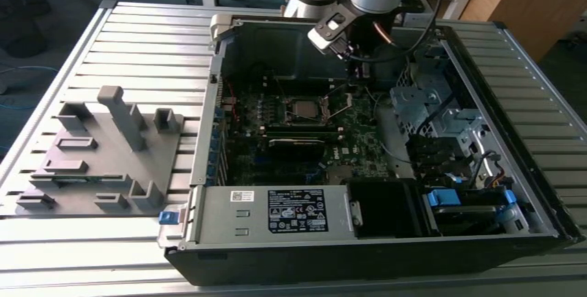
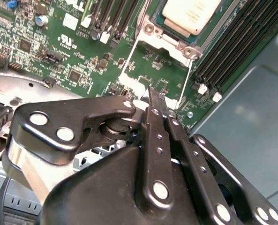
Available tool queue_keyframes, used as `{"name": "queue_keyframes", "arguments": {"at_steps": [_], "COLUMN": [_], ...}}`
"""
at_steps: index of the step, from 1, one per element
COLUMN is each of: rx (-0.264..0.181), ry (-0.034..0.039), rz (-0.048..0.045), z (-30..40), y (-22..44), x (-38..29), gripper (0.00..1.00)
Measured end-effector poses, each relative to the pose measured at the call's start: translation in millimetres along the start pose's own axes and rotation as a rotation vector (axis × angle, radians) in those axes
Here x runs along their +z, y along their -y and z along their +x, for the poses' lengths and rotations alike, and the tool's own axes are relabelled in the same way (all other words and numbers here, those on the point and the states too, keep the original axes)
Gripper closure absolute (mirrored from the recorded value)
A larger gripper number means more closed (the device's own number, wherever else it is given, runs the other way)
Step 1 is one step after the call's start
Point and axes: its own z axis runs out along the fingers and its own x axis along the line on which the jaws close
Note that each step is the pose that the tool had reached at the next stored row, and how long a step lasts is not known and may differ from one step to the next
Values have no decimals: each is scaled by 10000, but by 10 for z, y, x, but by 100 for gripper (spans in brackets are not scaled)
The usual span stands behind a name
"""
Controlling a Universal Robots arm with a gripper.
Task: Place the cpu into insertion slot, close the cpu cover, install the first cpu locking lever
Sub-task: 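Close the cpu cover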
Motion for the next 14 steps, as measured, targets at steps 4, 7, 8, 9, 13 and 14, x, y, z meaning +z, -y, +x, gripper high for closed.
{"name": "queue_keyframes", "arguments": {"at_steps": [4,7,8,9,13,14], "rx": [0,0,1,0,0,0], "ry": [0,0,0,0,1,0], "rz": [0,0,0,0,0,0], "z": [1,2,2,3,4,4], "y": [-48,-83,-95,-107,-153,-165], "x": [2,3,4,5,6,7], "gripper": [90,90,90,90,90,90]}}
